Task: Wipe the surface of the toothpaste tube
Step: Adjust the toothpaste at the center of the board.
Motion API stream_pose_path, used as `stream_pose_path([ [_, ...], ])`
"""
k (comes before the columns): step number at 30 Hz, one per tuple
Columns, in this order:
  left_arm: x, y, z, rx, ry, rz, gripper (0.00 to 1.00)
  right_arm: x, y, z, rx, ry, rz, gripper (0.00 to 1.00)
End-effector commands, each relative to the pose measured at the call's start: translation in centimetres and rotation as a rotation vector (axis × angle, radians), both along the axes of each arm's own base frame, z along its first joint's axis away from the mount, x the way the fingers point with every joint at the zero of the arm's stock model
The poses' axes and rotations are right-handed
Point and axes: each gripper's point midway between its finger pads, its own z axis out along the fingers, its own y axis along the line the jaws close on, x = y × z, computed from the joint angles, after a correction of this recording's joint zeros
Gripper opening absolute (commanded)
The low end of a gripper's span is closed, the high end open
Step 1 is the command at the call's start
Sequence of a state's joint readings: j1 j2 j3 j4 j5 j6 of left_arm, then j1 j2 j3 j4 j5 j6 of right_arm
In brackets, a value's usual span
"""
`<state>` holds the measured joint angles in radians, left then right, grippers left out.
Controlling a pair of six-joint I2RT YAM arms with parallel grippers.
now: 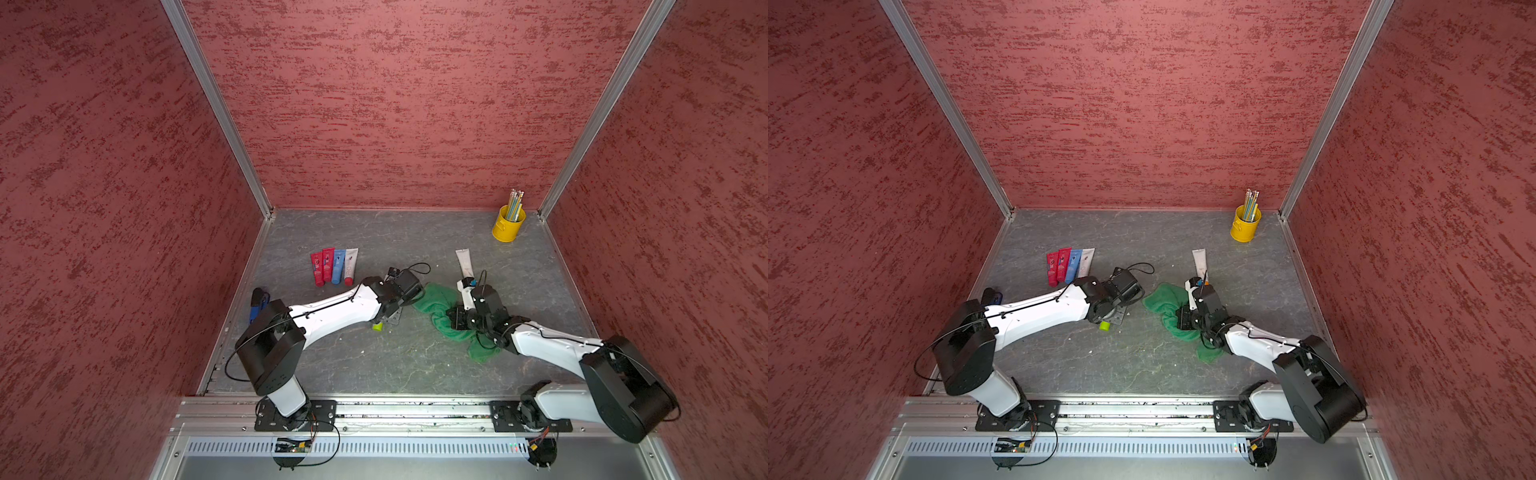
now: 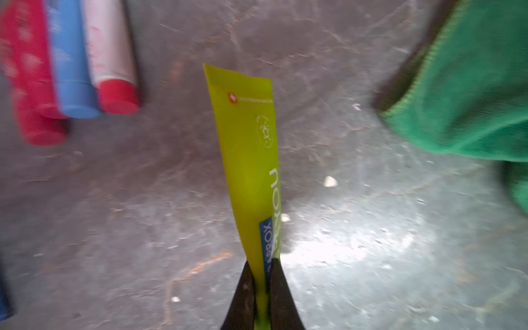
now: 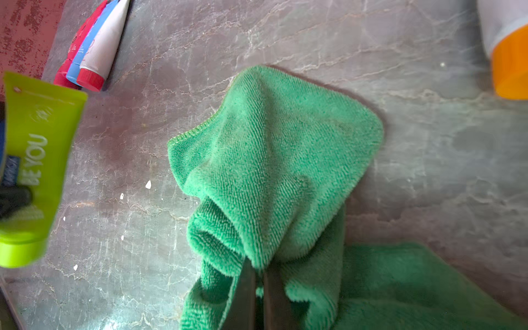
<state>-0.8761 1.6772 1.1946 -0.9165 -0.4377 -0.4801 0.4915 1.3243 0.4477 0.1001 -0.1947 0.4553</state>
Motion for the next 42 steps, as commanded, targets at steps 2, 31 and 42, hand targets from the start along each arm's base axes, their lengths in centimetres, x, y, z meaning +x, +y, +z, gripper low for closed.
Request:
stream_pose_path([
  [2,0.4,4.2,0.1,0.387,-0.026,-0.01,0.07,-0.9,-0.3,-1.1,-0.013,0.033,0.017,0.0],
  [31,-1.8,-5.2,1.5,-0.085,-0.108,-0.165,0.55,-0.7,-0.3,-1.3,-0.016,0.038,0.013,0.0],
  [42,-5.9,-3.3,-3.9,-0.413,0.112,-0.141,0.62,-0.6,-0.3,-1.4,-0.019,0.04,0.013,0.0],
])
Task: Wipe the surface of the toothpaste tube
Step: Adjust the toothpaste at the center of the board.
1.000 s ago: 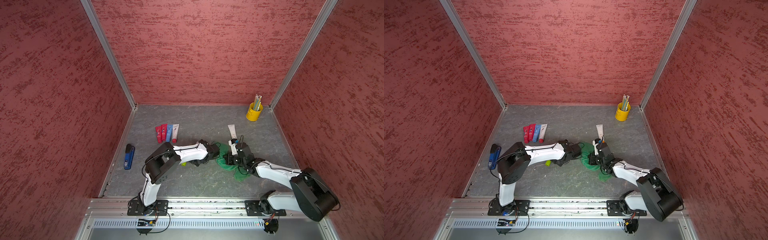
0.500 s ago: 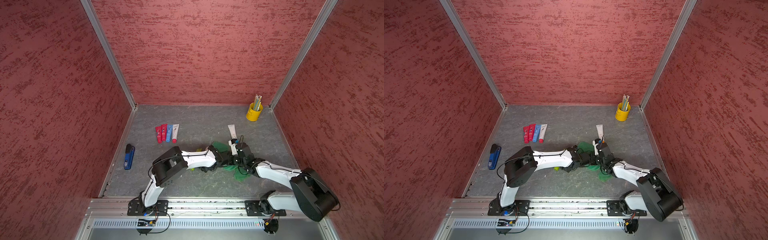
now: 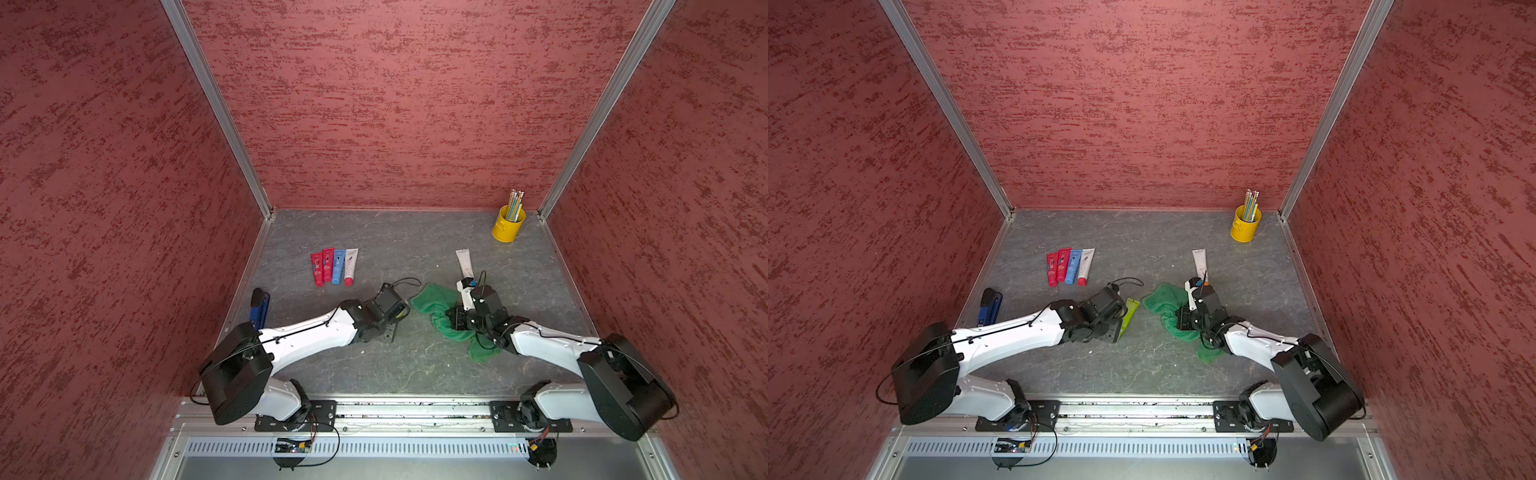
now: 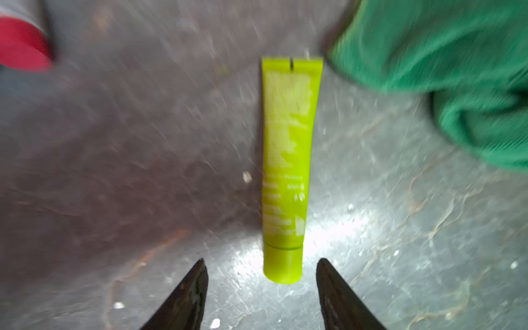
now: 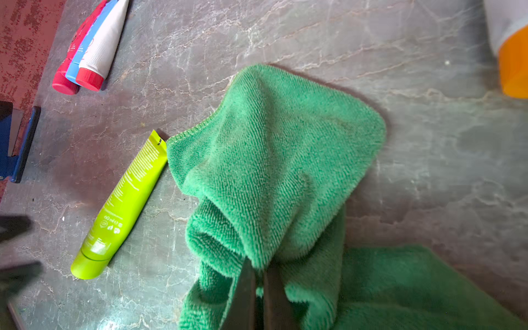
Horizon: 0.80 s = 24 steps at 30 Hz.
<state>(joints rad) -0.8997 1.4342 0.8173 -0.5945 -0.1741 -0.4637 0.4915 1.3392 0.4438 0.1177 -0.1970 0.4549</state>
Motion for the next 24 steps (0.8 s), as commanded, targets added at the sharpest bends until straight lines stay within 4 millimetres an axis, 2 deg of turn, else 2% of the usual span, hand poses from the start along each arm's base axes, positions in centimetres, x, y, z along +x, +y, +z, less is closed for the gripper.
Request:
stream_pose_path([
  [1,-0.5,-2.1,-0.8,-0.111,0.046,-0.033,0.62,-0.7,-0.3,-1.1,-0.02,0.039,0.011,0.0],
  [7,-0.4,-0.8,-2.1,-0.005,0.067,-0.037,0.57,-0.6,-0.3,-1.2,-0.021,0.039,0.01,0.0],
  [12,-0.1,-1.0,-2.8,0.03,0.077,-0.055,0.44,-0.6,-0.4,-0.9,-0.017,0.031,0.008,0.0],
  [15,0.0,-1.3,-3.0,0.033,0.086,-0.069,0.33,-0.7,-0.2,-0.1,0.002,0.009,0.015,0.0],
  [18,-0.3,-1.7,-2.9,0.03,0.085,-0.095,0.25,-0.5,-0.1,2.5,0.046,-0.051,0.01,0.0],
  [21,-1.0,-2.7,-2.3,0.009,0.065,-0.153,0.19,-0.1,0.1,6.5,0.097,-0.122,-0.001,0.0],
  [24,-1.8,-3.8,-1.8,-0.011,0.047,-0.214,0.17,0.0,1.3,10.4,0.196,-0.187,0.032,0.0],
])
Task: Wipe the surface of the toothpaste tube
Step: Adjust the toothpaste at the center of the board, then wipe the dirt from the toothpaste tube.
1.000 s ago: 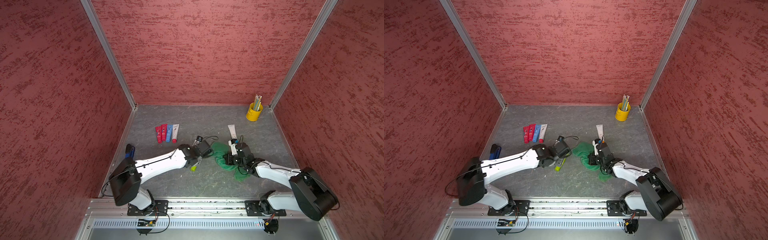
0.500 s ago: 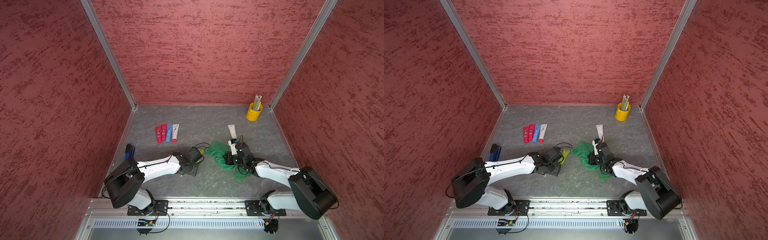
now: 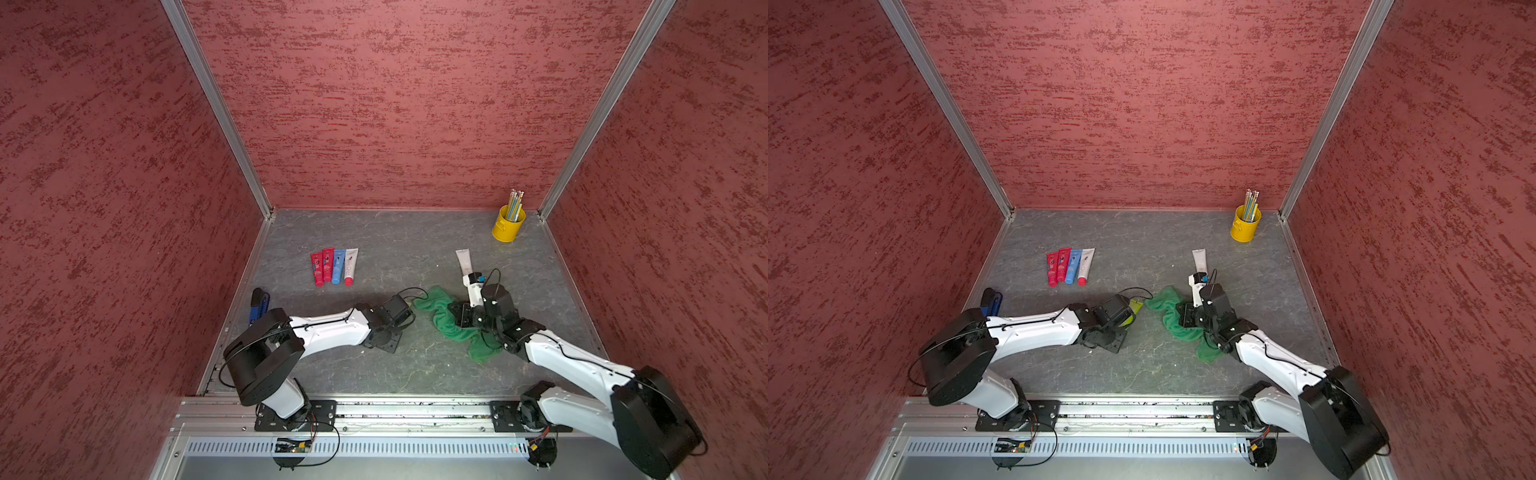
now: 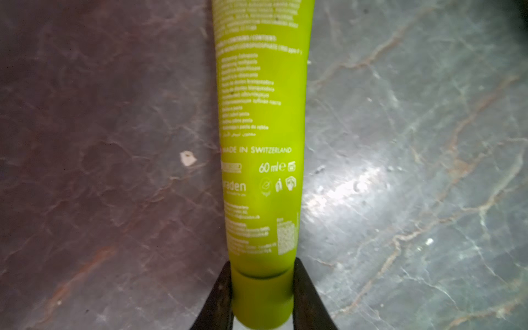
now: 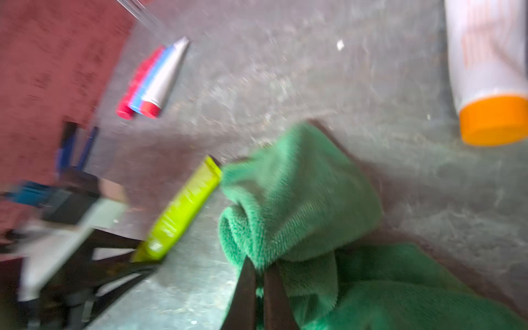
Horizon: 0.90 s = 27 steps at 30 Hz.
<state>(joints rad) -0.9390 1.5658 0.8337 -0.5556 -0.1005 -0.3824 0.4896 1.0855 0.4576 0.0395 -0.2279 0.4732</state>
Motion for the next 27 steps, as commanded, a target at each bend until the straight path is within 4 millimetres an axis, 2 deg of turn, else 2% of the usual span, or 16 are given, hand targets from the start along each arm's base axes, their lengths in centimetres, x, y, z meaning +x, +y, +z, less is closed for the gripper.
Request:
stream_pose_path([
  [1,-0.5,-2.2,1.5,-0.068,-0.038,-0.094,0.16,0.3,1.5,3.9,0.109,-0.047,0.05,0.0],
  [3,-1.1,-2.9,1.6,-0.085,-0.037,-0.13,0.15,0.4,2.6,3.6,0.147,-0.029,0.091,0.0],
  [9,-1.8,-3.7,1.4,-0.069,-0.053,-0.179,0.13,0.4,5.4,-0.2,0.26,0.077,0.172,0.0],
  [14,-2.1,-3.9,1.3,-0.075,-0.054,-0.194,0.11,-0.2,6.4,-2.8,0.268,0.138,0.183,0.0],
  [15,-2.1,-3.9,1.2,-0.074,-0.052,-0.198,0.11,-0.5,6.4,-4.0,0.252,0.169,0.177,0.0],
  [21,-2.0,-4.0,1.2,-0.072,-0.059,-0.197,0.09,-3.0,7.0,-7.7,0.178,0.283,0.205,0.0],
  [24,-2.0,-4.0,1.2,-0.074,-0.06,-0.197,0.08,-4.7,7.7,-9.0,0.151,0.325,0.239,0.0],
  [27,-2.0,-4.1,1.0,-0.071,-0.057,-0.201,0.07,-6.6,9.1,-9.2,0.173,0.355,0.3,0.0],
])
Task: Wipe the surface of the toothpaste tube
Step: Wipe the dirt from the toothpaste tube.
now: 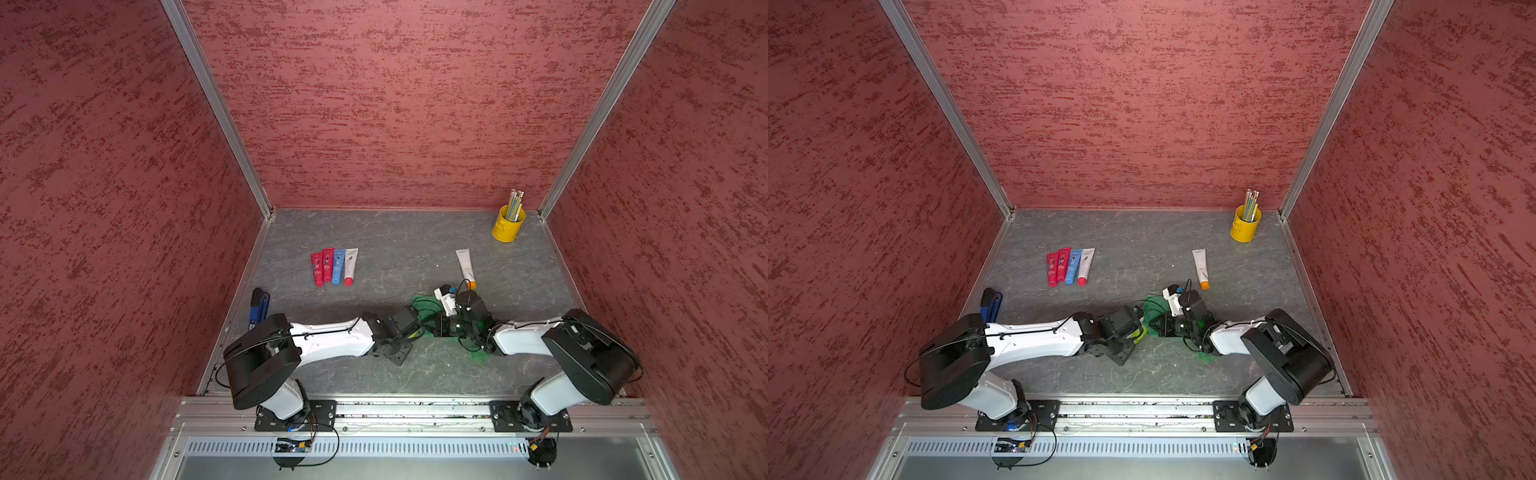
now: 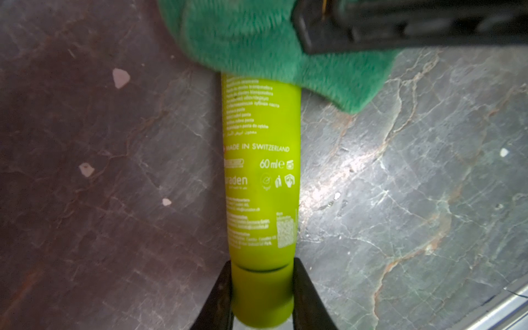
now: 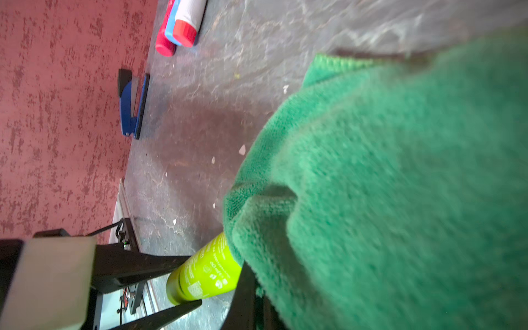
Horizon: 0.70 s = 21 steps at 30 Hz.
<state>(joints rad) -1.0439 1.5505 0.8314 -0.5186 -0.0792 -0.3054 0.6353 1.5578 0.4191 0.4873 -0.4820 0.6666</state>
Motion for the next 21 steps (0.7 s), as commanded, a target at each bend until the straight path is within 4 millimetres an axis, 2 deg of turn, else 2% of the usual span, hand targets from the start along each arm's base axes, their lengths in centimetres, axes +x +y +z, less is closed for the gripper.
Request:
stream_pose_path([
  [1,0.5,-1.2,0.4,-0.039,-0.027,-0.017,0.07,-3.6,1.3,-1.4,0.011,0.087,0.084,0.0],
  [5,0.4,-1.2,0.1,-0.03,-0.02,-0.023,0.04,-6.2,4.1,1.2,0.127,0.096,0.182,0.0],
  [7,0.4,-1.3,0.2,-0.034,-0.021,-0.025,0.03,-6.3,4.4,1.5,0.118,0.09,0.185,0.0],
  [12,0.3,-1.2,0.4,-0.04,-0.033,-0.027,0.02,-2.4,2.0,-0.6,-0.077,0.023,0.034,0.0],
  [18,0.1,-1.0,1.1,-0.064,-0.057,-0.025,0.01,3.4,-2.8,-1.3,-0.295,-0.053,-0.164,0.0],
  [21,0.1,-1.0,1.0,-0.069,-0.057,-0.026,0.01,4.5,-3.1,-1.4,-0.309,-0.054,-0.171,0.0],
])
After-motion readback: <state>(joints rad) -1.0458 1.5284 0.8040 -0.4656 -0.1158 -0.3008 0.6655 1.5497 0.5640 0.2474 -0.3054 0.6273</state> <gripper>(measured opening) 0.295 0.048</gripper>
